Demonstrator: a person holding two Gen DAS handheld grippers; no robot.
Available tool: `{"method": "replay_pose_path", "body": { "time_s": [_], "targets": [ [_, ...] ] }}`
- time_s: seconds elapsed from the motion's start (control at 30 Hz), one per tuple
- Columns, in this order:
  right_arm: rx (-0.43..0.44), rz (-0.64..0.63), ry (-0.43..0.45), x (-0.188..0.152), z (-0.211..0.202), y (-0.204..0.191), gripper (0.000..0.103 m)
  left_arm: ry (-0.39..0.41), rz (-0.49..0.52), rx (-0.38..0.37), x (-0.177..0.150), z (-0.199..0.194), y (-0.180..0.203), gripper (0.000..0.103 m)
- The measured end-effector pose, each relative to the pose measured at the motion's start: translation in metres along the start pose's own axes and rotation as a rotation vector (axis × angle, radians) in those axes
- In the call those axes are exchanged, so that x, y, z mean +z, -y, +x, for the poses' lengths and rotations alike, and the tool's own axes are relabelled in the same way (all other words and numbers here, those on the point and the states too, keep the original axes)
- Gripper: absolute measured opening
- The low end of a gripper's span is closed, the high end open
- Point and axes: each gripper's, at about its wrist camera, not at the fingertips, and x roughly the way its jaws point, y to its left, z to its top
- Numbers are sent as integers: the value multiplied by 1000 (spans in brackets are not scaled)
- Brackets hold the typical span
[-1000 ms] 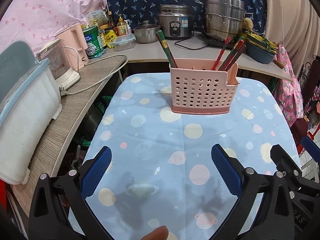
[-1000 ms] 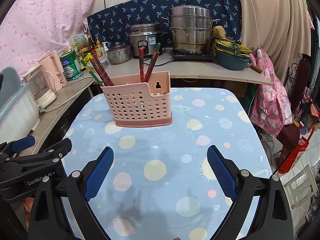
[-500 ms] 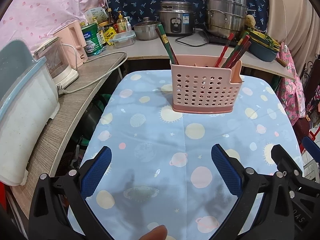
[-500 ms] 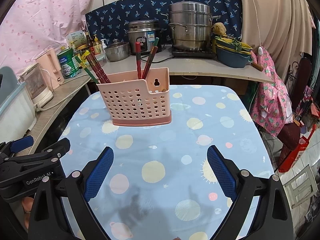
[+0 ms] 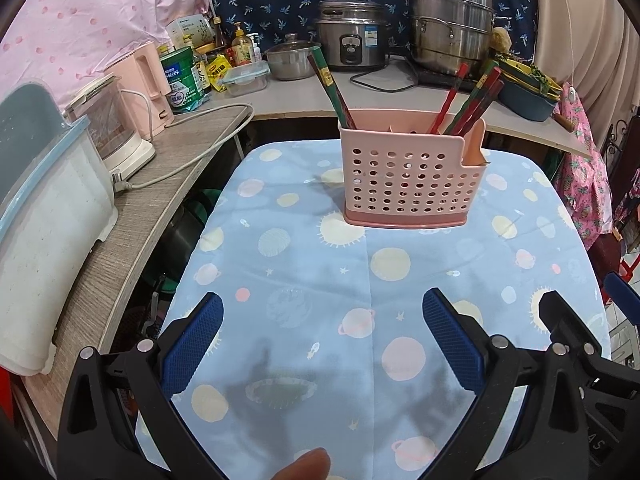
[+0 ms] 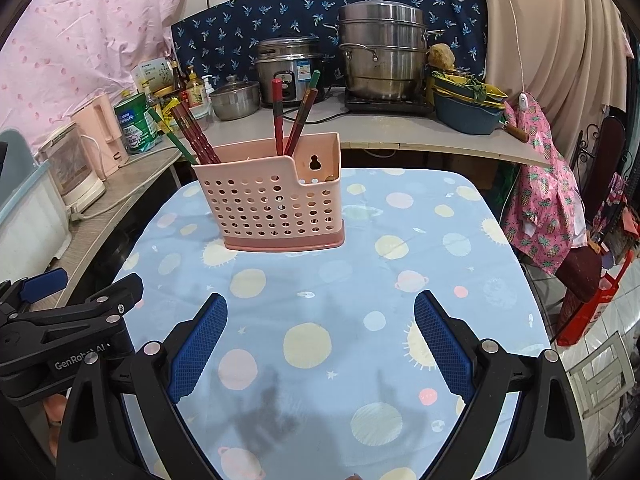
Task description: Organize utensils
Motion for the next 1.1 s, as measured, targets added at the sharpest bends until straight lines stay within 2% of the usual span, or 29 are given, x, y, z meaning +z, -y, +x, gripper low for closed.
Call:
{"method": "replay_pose_path", "body": {
  "time_s": [1.1],
  "targets": [
    [-7,-13,-8,19,26,-4,91,7,-2,20,22,26,-4,95]
  ]
}}
